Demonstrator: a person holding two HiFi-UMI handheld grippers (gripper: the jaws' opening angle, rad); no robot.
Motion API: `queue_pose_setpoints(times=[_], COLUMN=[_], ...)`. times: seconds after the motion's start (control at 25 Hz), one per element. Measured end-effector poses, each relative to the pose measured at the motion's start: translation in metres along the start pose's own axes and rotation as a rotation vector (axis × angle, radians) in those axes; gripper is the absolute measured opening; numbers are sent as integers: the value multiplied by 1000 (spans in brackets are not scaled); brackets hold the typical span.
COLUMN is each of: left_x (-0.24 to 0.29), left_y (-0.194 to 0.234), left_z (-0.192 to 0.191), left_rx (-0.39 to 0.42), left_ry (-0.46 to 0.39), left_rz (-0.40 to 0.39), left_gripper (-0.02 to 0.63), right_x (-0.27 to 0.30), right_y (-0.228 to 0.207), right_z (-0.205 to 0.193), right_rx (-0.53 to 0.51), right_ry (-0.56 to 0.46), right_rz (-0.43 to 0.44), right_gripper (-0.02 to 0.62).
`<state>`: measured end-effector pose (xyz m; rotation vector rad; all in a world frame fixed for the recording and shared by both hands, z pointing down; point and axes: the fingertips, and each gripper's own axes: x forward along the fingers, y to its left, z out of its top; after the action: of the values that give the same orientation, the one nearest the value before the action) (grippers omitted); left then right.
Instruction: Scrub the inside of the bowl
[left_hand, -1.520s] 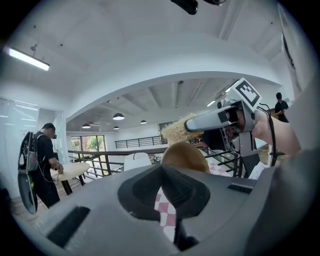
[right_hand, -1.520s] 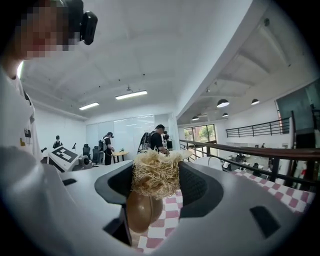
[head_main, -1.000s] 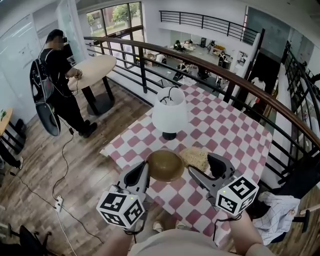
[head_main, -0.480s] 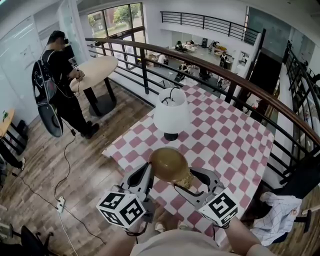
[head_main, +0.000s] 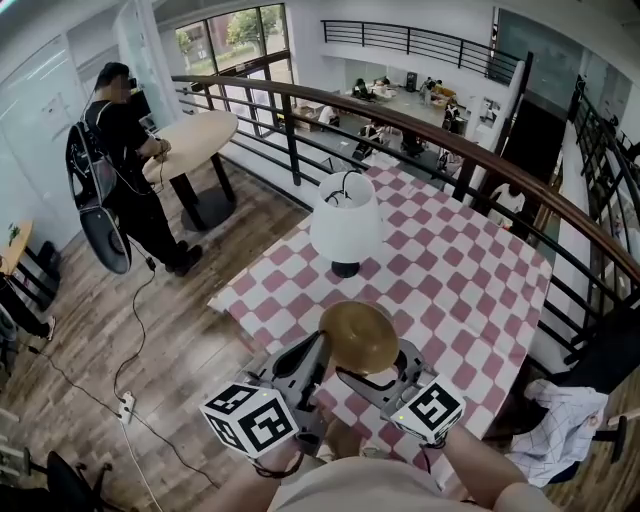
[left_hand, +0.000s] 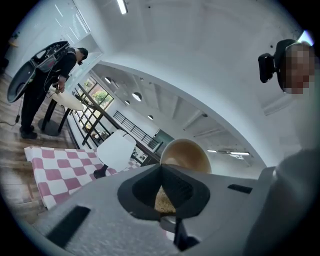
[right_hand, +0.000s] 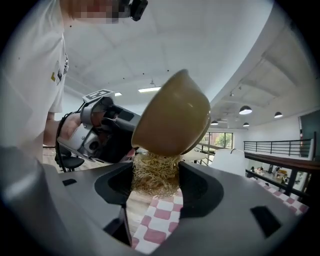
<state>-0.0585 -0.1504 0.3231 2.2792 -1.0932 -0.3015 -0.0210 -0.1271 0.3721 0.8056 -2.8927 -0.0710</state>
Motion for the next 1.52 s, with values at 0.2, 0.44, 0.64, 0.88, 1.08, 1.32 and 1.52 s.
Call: queue_pose_setpoints(times=[0.2,0.44,0.64,0.88,1.08,1.32,1.52], left_x=[-1,-6,-8,-13,-12,-15,-24], left_y=[-2,10,29,36,33,19,7], left_z=[-4,-2,1,7,12,27,48], left_rx=[8,37,79,181,287,398,479], left_ry=[21,32,46,39,14,-66,-153], left_rz=[-4,45,109,165,195,211,246], left_gripper=[17,17,17,17,17,17,17], right_x=[-8,-27,-46,-65,-68,-60,-58], right_y=[-20,-47,-60,-62,-60,-55,-54], right_z=[-2,5,19,47,72,99,129], right_rx=[-49,-120,-185,-194,-176,-177,-173], right_ry=[-46,-53,-68,-138,-160,-131,-209], right_rz=[-94,-174,-238,-281,-323,-414,-425], right_gripper=[249,249,249,249,249,249,249])
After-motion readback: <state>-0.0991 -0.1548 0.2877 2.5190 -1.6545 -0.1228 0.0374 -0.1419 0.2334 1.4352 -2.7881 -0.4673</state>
